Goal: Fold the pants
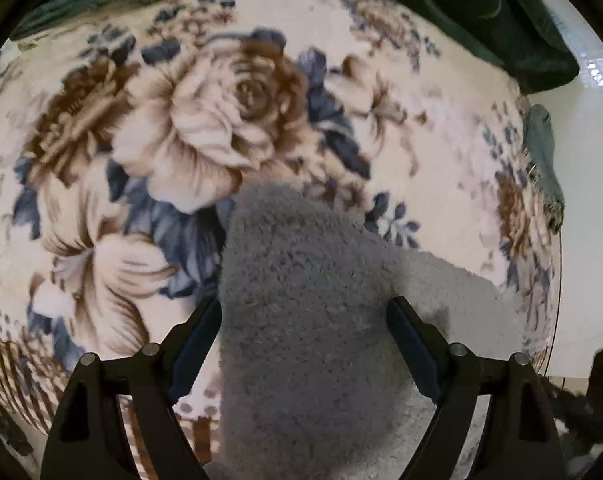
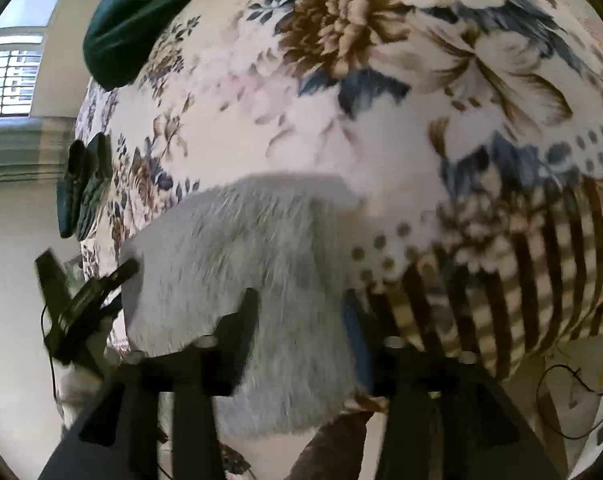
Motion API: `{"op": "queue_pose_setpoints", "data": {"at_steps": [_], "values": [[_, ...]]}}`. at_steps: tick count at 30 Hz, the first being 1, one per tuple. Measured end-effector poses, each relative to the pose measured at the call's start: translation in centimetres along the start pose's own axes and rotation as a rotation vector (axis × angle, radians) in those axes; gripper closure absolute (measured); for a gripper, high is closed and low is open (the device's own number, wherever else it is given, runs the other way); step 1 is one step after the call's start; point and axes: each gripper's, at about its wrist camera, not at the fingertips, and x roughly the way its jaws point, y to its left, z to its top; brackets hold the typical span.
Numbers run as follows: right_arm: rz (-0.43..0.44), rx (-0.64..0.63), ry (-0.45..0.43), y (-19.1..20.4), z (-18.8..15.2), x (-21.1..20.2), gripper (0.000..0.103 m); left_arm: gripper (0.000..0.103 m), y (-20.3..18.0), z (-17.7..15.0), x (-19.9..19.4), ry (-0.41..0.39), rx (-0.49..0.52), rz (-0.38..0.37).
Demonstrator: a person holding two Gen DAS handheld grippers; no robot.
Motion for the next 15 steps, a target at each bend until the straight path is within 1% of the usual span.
{"op": "queue_pose_setpoints", "data": {"at_steps": [1, 2, 3, 5, 6, 7, 9, 12, 14, 15], "values": [[0.014, 0.002, 0.025, -0.3, -1.0, 0.6, 0.038, 0.019, 0.2, -0.1, 0.4, 0.007, -0.002, -0.003], [0.026, 0.011, 0.073, -0.8, -2.2, 1.8, 0.036, 0.019, 0.5, -0.2, 0.6, 0.012, -0.011, -0.011], [0.025, 0.018, 0.110, -1.5, -3.3, 2.9, 0.036, 0.019, 0.8, -0.3, 0.8, 0.014, -0.023, -0.017], [-0.067, 0.039, 0.191, -3.1, -5.5, 5.5, 0.036, 0.019, 1.4, -0.4, 0.9, 0.018, -0.043, -0.021], [-0.095, 0.052, 0.228, -4.0, -6.4, 6.7, 0.036, 0.018, 1.7, -0.4, 1.0, 0.022, -0.053, -0.023], [-0.097, 0.068, 0.262, -4.7, -7.3, 7.6, 0.036, 0.017, 2.0, -0.4, 1.1, 0.027, -0.058, -0.028], [-0.096, 0.065, 0.293, -5.0, -8.0, 8.0, 0.036, 0.017, 2.1, -0.5, 0.9, 0.033, -0.058, -0.033], [-0.034, 0.095, 0.245, -4.6, -7.3, 5.6, 0.036, 0.017, 1.8, -0.6, 0.2, 0.022, -0.043, -0.032], [0.046, 0.118, 0.180, -4.2, -6.2, 3.1, 0.036, 0.017, 1.8, -0.6, -0.4, 0.016, -0.046, -0.047], [0.092, 0.116, 0.132, -3.6, -5.1, 1.7, 0.036, 0.017, 1.8, -0.7, -1.2, 0.002, -0.050, -0.062]]}}
